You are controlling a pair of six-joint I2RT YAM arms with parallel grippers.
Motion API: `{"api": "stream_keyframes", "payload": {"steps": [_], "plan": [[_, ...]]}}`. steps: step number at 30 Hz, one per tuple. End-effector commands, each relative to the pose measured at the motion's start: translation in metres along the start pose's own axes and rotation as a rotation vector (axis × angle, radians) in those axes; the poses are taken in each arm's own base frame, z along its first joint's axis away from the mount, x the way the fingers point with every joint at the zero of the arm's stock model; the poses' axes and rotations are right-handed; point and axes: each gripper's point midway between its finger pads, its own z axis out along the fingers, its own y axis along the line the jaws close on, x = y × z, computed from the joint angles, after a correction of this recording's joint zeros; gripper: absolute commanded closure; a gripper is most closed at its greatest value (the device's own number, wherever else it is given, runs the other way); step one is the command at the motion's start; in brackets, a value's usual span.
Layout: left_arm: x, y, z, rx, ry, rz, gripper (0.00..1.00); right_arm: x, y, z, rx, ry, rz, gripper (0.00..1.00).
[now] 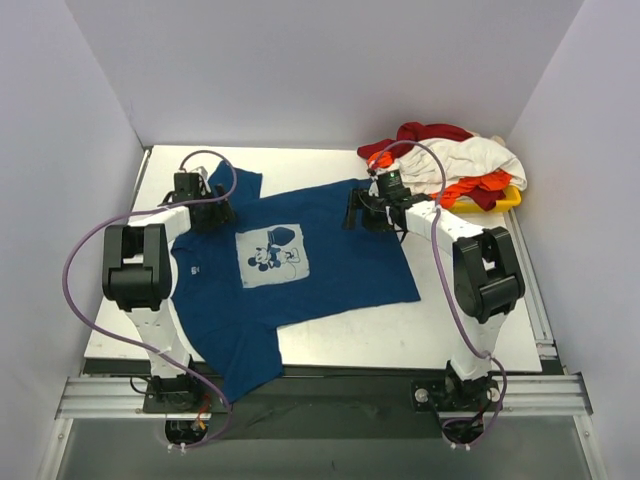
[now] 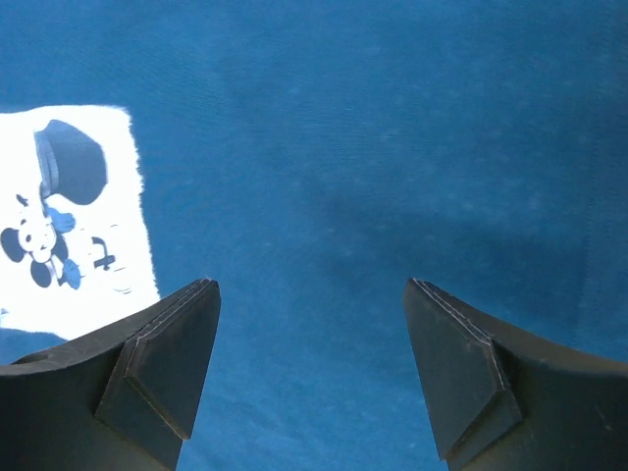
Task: Fold and stack the t-shirts
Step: Flatten out the tshirt
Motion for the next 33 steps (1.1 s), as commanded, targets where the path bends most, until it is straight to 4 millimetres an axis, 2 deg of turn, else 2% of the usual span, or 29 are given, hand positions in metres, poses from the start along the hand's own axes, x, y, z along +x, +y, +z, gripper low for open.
{"api": "stream_keyframes", "payload": {"steps": [1,4,6,7,8,10,11,14,15,18,19,23,26,28,29,30,31,32,33], "plan": [[0.013,0.019,0.013,-0.016,0.076,-0.030,0.17,0.005,-0.014,0.006,0.004,0.035,0.057,0.23],[0.009,0.024,0.018,-0.030,0.090,-0.031,0.17,0.004,-0.021,0.008,0.013,0.045,0.080,0.23],[-0.003,0.023,0.020,-0.027,0.093,-0.028,0.17,0.005,-0.022,0.011,0.008,0.059,0.088,0.23],[-0.001,0.027,0.026,-0.043,0.111,-0.024,0.17,0.006,-0.025,0.014,0.011,0.068,0.094,0.23],[-0.011,0.025,0.026,-0.046,0.102,-0.019,0.17,0.008,-0.025,0.015,0.014,0.078,0.097,0.23],[-0.013,0.029,0.034,-0.050,0.116,-0.018,0.17,0.007,-0.028,0.019,0.018,0.084,0.103,0.23],[-0.023,0.026,0.035,-0.047,0.110,-0.013,0.17,0.008,-0.030,0.020,0.023,0.091,0.114,0.23],[-0.028,0.027,0.044,-0.050,0.125,-0.010,0.17,0.005,-0.032,0.023,0.026,0.101,0.121,0.23],[-0.038,0.025,0.048,-0.043,0.113,-0.005,0.16,0.005,-0.032,0.024,0.027,0.104,0.125,0.23],[-0.040,0.028,0.056,-0.052,0.139,-0.001,0.17,0.004,-0.034,0.028,0.032,0.111,0.133,0.23],[-0.052,0.023,0.056,-0.042,0.117,0.008,0.17,0.004,-0.036,0.030,0.036,0.114,0.136,0.23],[-0.068,0.013,0.057,-0.022,0.105,0.028,0.17,-0.002,-0.035,0.029,0.033,0.109,0.135,0.23],[-0.078,0.006,0.044,-0.040,0.066,0.059,0.16,-0.008,-0.027,0.024,0.011,0.097,0.106,0.23],[-0.092,-0.001,0.020,-0.048,0.003,0.068,0.16,-0.014,-0.016,0.015,-0.007,0.076,0.068,0.23],[-0.083,0.003,0.017,-0.059,0.000,0.063,0.17,-0.015,-0.014,0.013,-0.009,0.071,0.049,0.23],[-0.097,-0.006,-0.005,-0.047,-0.059,0.063,0.16,-0.016,-0.012,0.010,-0.010,0.065,0.036,0.23],[-0.099,-0.003,-0.015,-0.068,-0.087,0.060,0.16,-0.017,-0.003,0.005,-0.022,0.056,0.021,0.23],[-0.084,0.007,-0.017,-0.094,-0.079,0.050,0.16,-0.017,-0.002,0.004,-0.018,0.053,0.011,0.23],[-0.094,0.001,-0.040,-0.093,-0.133,0.045,0.16,-0.013,0.000,0.003,-0.017,0.058,0.004,0.23]]}}
